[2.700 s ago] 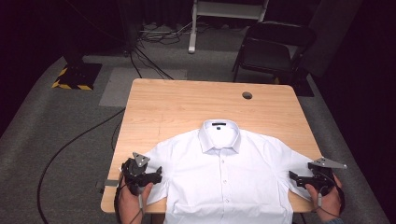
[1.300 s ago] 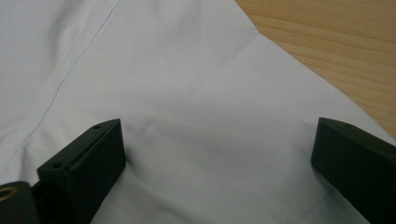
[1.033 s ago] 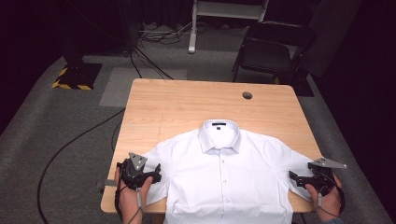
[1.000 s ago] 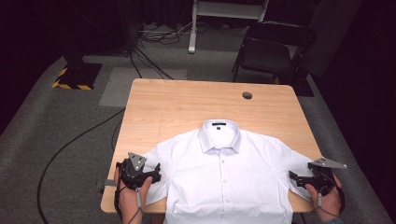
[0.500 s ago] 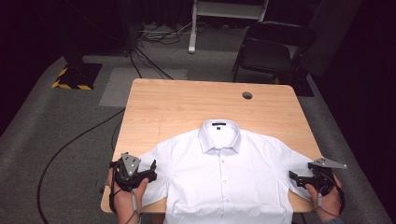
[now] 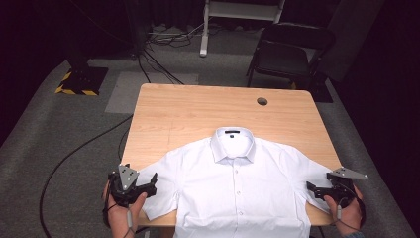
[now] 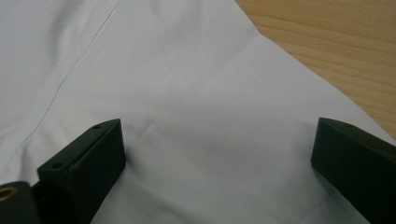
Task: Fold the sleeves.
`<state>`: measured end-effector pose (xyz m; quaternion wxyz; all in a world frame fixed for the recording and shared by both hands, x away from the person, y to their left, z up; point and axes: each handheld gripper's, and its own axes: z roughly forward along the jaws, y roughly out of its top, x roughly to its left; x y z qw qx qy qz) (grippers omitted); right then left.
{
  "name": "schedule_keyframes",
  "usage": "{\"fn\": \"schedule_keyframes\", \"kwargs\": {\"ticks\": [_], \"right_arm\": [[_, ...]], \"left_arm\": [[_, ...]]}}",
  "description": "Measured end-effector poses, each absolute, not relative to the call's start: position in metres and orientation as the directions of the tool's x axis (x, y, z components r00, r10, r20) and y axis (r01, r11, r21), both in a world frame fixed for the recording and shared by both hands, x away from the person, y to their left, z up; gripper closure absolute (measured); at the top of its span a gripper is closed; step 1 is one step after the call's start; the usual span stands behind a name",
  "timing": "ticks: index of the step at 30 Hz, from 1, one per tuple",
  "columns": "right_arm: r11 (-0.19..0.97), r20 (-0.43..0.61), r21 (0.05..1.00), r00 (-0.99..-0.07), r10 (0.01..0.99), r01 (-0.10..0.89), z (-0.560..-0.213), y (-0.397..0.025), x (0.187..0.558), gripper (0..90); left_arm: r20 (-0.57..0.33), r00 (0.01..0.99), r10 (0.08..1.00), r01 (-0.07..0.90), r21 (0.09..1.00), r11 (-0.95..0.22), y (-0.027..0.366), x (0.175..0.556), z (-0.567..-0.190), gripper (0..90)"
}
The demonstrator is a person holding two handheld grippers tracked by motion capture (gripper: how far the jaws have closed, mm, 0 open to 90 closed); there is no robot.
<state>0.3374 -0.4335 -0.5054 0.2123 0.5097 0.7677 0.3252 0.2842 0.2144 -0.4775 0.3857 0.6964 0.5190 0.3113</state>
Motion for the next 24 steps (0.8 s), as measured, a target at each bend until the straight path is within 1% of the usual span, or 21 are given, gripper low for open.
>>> {"fn": "schedule_keyframes", "kwargs": {"ticks": [5,14,17,21,23,24], "right_arm": [[0.269,0.005,0.716,-0.391,0.921,0.644,-0.505,-0.434,0.337,2.8],[0.269,0.005,0.716,-0.391,0.921,0.644,-0.505,-0.434,0.337,2.8],[0.270,0.005,0.716,-0.392,0.920,0.644,-0.505,-0.434,0.337,2.8],[0.270,0.005,0.716,-0.392,0.920,0.644,-0.505,-0.434,0.337,2.8],[0.271,0.005,0.716,-0.393,0.920,0.644,-0.505,-0.434,0.337,2.8],[0.271,0.005,0.715,-0.393,0.920,0.644,-0.505,-0.434,0.337,2.8]], "left_arm": [[0.021,0.295,0.955,0.484,0.859,-0.169,0.222,0.282,-0.480,4.1],[0.050,0.304,0.951,0.527,0.823,-0.212,0.226,0.283,-0.490,3.3],[0.045,0.312,0.949,0.540,0.814,-0.215,0.229,0.284,-0.495,4.2],[0.028,0.304,0.952,0.557,0.806,-0.202,0.234,0.284,-0.501,7.4],[0.024,0.310,0.950,0.560,0.803,-0.203,0.237,0.284,-0.501,12.3],[0.025,0.307,0.951,0.558,0.805,-0.201,0.237,0.283,-0.501,13.3]]}}
